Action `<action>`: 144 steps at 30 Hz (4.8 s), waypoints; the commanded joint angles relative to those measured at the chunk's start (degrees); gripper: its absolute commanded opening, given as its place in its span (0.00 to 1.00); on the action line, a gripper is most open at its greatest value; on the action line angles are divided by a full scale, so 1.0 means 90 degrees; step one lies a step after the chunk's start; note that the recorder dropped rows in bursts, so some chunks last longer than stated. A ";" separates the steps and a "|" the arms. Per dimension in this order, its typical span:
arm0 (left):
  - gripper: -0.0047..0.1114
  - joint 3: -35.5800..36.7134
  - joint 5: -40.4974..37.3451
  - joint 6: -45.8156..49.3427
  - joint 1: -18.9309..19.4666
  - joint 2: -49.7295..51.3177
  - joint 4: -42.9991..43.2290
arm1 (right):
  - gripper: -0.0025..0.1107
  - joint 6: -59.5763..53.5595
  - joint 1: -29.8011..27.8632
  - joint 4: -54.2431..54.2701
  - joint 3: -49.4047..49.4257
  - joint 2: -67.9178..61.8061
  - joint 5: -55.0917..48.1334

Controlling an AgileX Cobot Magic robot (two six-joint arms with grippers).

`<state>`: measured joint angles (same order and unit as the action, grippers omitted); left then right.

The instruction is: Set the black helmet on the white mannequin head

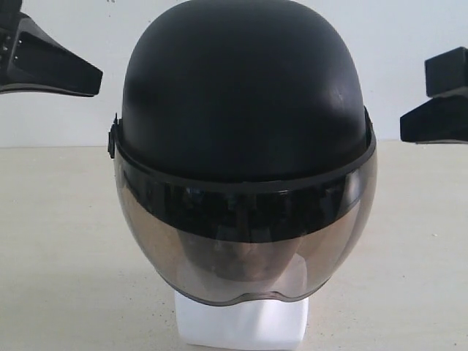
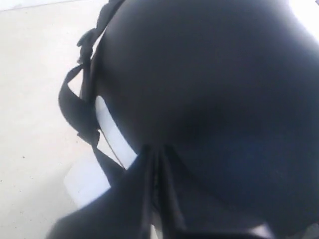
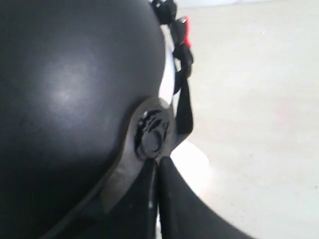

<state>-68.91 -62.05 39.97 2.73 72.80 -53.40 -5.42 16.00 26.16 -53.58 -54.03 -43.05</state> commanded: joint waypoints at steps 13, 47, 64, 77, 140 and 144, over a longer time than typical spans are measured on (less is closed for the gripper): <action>0.08 0.0520 -0.0120 -0.0156 -0.0252 -0.0203 0.0254 | 0.02 -0.0511 -0.0005 0.0492 -0.0038 -0.0812 0.0658; 0.08 0.0622 0.0378 0.0179 -0.0252 0.0559 -0.0059 | 0.02 -0.0790 -0.0005 0.1102 -0.0038 -0.0653 -0.0116; 0.08 0.0611 0.0893 0.0245 -0.0252 0.0643 0.0223 | 0.02 -0.0696 -0.0005 0.1114 -0.0038 0.0210 -0.0400; 0.08 0.0613 0.0703 -0.0500 -0.0415 -0.0319 0.1007 | 0.02 -0.0121 -0.0005 -0.0181 -0.0038 0.1385 -0.0719; 0.08 0.3207 0.3171 -0.8489 -0.0967 -0.5682 0.8644 | 0.02 -0.0121 -0.0005 -0.0085 -0.0038 0.1566 -0.0963; 0.08 0.4806 0.5313 -0.9436 -0.0967 -0.6223 0.8454 | 0.02 -0.0121 -0.0005 -0.0085 -0.0038 0.1566 -0.0963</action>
<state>-33.50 -26.68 -38.21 -5.71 19.51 23.85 -6.58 15.97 25.58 -53.58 -40.23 -51.72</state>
